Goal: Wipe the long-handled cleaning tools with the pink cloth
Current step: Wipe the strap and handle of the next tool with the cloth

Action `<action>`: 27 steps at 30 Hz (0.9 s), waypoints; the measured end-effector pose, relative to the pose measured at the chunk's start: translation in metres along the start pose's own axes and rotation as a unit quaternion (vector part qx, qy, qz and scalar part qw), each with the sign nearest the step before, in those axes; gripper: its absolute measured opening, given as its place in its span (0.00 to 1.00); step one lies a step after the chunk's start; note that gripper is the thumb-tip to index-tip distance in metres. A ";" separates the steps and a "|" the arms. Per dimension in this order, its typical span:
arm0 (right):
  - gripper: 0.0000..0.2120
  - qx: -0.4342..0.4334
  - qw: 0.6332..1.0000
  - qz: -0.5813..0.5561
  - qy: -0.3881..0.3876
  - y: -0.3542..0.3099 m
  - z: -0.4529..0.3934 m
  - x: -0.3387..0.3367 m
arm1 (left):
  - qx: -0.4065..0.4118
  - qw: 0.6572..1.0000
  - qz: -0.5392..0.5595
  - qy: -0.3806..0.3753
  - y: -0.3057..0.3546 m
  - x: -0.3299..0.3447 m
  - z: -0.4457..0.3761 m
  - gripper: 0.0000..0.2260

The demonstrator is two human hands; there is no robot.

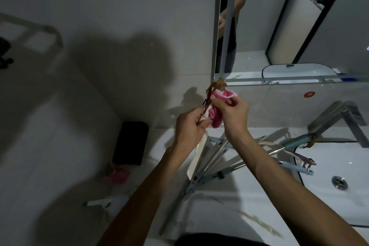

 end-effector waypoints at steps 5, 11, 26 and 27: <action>0.07 -0.014 1.000 0.001 0.005 -0.006 -0.002 0.002 | -0.001 1.000 -0.012 0.018 -0.009 0.003 -0.003 0.06; 0.06 -0.003 0.999 -0.043 0.004 -0.013 -0.011 0.002 | -0.020 0.999 -0.037 0.022 -0.014 0.004 -0.006 0.08; 0.10 -0.035 0.997 0.006 -0.075 0.012 -0.012 0.022 | -0.040 0.997 -0.013 0.058 -0.008 -0.003 -0.010 0.14; 0.10 -0.041 0.997 0.015 -0.067 0.012 -0.012 0.020 | -0.034 0.999 -0.009 0.039 -0.008 -0.003 -0.012 0.13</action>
Point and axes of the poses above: each hand's wrist, its own z-axis away from the middle knuckle, its own x-axis out of the palm, y = z × x, the point moved 3 cm from there along -z, towards the middle knuckle, and after that the axes turned 14 degrees about -x, right-handed, at the moved point
